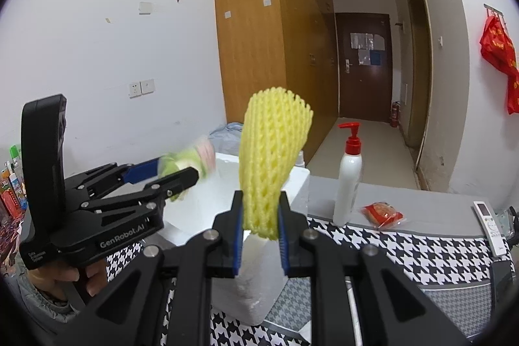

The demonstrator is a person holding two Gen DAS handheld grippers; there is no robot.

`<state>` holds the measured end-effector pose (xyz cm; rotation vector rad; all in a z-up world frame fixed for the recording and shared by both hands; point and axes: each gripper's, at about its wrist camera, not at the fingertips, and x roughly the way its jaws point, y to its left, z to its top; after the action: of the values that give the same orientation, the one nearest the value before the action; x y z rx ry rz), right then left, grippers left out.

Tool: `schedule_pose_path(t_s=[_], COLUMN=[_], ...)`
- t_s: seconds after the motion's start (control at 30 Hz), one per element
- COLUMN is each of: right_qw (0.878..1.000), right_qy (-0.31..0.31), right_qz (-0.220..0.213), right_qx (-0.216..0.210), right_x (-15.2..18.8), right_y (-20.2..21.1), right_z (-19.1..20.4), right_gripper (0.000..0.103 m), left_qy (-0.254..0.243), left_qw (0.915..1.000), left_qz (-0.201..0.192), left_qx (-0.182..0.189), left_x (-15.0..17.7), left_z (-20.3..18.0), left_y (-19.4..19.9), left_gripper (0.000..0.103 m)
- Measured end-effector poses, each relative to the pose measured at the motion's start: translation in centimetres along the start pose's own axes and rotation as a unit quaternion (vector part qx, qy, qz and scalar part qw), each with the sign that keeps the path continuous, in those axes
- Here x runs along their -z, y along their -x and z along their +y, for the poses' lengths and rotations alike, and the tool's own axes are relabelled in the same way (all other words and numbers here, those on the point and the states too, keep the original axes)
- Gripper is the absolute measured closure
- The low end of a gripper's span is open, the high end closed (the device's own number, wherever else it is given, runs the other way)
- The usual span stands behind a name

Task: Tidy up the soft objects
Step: 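Lower the green packet into the foam box and open the left gripper, then move the yellow foam net over the box and open the right gripper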

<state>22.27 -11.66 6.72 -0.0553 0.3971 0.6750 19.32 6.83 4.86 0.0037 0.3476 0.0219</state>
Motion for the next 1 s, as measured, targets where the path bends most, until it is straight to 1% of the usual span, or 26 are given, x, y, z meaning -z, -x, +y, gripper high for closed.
schedule_pose_path(t_s=[0.03,0.07,0.1,0.13,0.17,0.23,0.43,0.63,0.77,0.87,1.0], right_qw=[1.0,1.0,1.0,1.0,1.0,1.0,1.0,1.0,1.0,1.0,1.0], right_qy=[0.002,0.002,0.0,0.0,-0.001,-0.003,-0.001,0.007,0.013,0.013,0.014], right_qz=[0.001,0.001,0.001,0.0,-0.001,-0.002,-0.002,-0.001,0.0,0.002,0.007], right_qx=[0.002,0.003,0.004,0.005,0.006,0.008,0.01,0.004,-0.001,-0.01,-0.016], right_x=[0.0,0.0,-0.1,-0.1,-0.1,-0.1,-0.2,-0.1,-0.5,-0.7,-0.8], right_y=[0.0,0.0,0.1,0.1,0.2,0.2,0.2,0.0,-0.3,-0.8,-1.6], right_z=[0.0,-0.1,-0.2,0.0,-0.1,-0.2,-0.1,0.4,1.2,1.8,2.5], right_gripper=[0.081,0.081,0.081,0.081,0.081,0.081,0.081,0.081,0.081,0.081,0.081], left_qy=[0.001,0.004,0.007,0.011,0.013,0.013,0.011,0.025,0.022,0.035,0.038], left_qw=[1.0,1.0,0.9999,0.9998,0.9997,0.9993,0.9991,0.9982,0.9973,0.9963,0.9953], left_qz=[-0.005,-0.007,-0.01,-0.015,-0.019,-0.033,-0.031,-0.041,-0.047,-0.049,-0.049], left_qx=[-0.002,-0.005,-0.005,-0.003,-0.005,-0.011,-0.026,-0.035,-0.052,-0.061,-0.074], left_x=[0.0,-0.1,-0.2,-0.3,-0.4,-0.4,-0.4,-0.1,0.0,0.0,0.3], left_z=[0.1,0.2,0.3,0.5,0.6,0.8,1.3,3.0,3.7,4.9,5.7], left_y=[0.2,0.3,0.4,0.6,0.8,1.4,1.8,3.3,4.0,4.4,4.7], left_gripper=[0.036,0.028,0.023,0.011,0.001,0.001,0.001,0.001,0.001,0.001,0.001])
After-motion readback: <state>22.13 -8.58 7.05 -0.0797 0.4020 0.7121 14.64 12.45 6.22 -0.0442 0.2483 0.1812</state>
